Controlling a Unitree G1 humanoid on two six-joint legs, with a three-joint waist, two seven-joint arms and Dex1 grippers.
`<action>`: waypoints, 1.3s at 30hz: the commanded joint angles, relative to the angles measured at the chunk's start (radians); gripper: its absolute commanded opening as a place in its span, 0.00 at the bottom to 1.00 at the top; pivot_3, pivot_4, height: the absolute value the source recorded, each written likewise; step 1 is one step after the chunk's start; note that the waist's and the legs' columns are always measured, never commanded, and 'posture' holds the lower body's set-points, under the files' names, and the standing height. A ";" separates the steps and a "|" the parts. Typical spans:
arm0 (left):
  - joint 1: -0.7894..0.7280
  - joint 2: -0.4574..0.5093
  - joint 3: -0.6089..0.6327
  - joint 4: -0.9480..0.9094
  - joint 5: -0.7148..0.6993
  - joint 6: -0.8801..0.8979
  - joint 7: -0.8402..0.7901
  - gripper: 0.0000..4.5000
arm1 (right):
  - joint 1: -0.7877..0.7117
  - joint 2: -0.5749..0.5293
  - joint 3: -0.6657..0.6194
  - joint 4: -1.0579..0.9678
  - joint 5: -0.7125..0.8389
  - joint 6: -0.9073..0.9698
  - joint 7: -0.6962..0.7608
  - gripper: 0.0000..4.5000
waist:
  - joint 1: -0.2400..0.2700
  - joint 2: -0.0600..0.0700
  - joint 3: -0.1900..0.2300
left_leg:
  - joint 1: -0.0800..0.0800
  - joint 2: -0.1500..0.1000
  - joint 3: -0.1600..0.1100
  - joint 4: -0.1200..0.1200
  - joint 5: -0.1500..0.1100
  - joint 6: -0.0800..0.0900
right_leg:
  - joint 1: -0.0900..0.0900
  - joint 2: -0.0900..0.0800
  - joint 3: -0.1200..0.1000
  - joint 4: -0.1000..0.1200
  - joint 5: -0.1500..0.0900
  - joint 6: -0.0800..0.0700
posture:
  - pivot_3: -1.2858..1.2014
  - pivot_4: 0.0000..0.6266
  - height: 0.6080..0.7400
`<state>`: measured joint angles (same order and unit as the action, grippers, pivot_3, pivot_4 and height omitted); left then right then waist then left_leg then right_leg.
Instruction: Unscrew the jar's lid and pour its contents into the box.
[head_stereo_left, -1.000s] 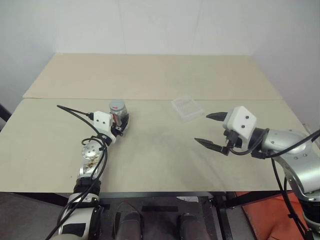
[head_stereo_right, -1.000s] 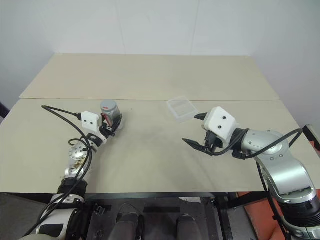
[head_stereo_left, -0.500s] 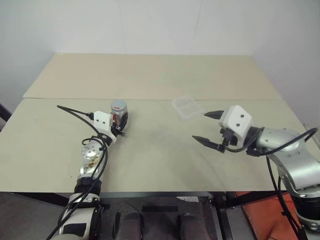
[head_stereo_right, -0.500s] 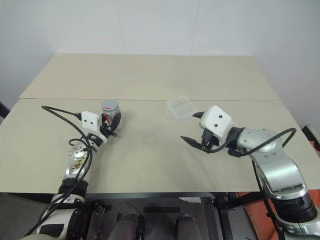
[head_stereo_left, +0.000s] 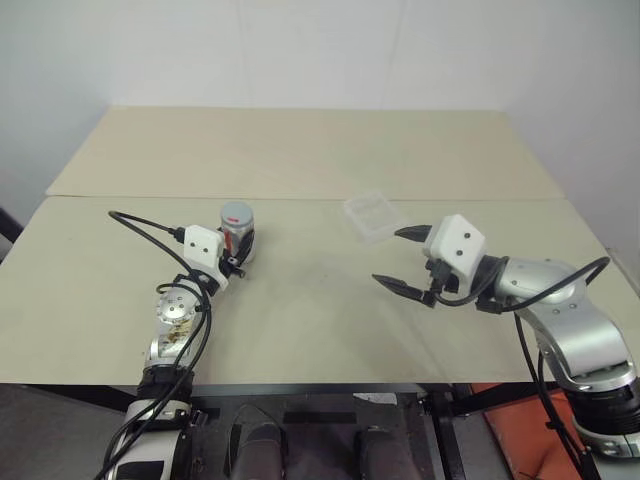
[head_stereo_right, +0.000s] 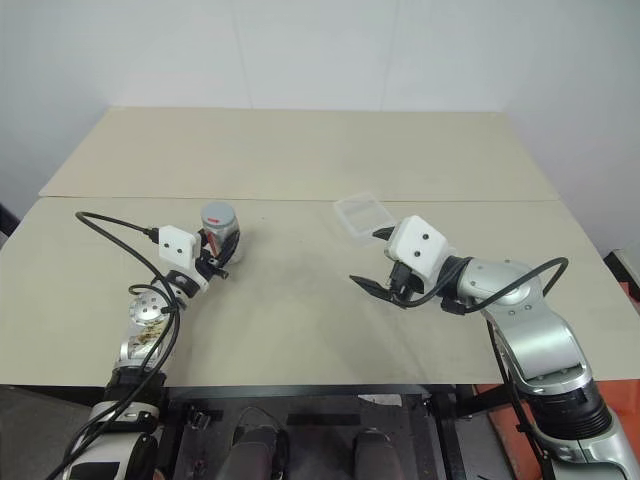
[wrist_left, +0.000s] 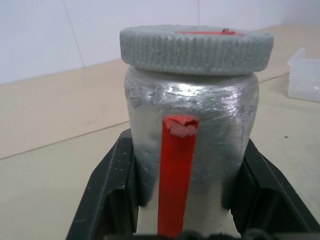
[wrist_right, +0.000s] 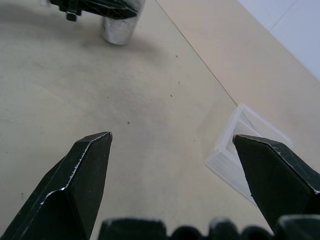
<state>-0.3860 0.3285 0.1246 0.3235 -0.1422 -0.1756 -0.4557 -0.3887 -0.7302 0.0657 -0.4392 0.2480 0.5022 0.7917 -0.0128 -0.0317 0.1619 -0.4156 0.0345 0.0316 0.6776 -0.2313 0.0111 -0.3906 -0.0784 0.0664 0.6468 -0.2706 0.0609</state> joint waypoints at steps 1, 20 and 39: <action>0.028 0.026 -0.004 -0.150 -0.030 0.033 -0.032 0.43 | -0.044 0.017 -0.019 -0.022 0.033 0.009 0.003 1.00 | -0.001 0.000 0.000 | 0.000 0.000 0.000 0.000 0.000 0.000 | 0.000 0.000 0.000 0.000 0.000 0.000 | 0.52 0.24 1.00; 0.057 -0.104 -0.186 -0.413 -0.095 0.224 -0.081 0.43 | -0.264 0.486 0.096 -0.045 0.081 0.225 -0.402 1.00 | -0.001 0.000 0.000 | -0.001 0.000 -0.002 0.000 0.000 0.000 | -0.001 0.000 0.000 0.001 0.000 0.000 | 0.52 0.24 1.00; 0.056 -0.098 -0.185 -0.497 -0.139 0.315 -0.101 0.43 | -0.245 0.530 0.169 0.046 0.001 0.157 -0.392 1.00 | -0.003 0.000 0.000 | -0.001 0.000 -0.002 0.000 0.000 0.000 | -0.001 0.000 0.000 0.000 0.000 0.000 | 0.52 0.24 1.00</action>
<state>-0.3201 0.2297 -0.0637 -0.1230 -0.2765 0.1434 -0.5599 -0.6209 -0.2073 0.2332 -0.3748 0.2538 0.6888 0.3948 -0.0153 -0.0313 0.1619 -0.4162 0.0343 0.0294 0.6772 -0.2313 0.0110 -0.3920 -0.0782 0.0661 0.6472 -0.2706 0.0607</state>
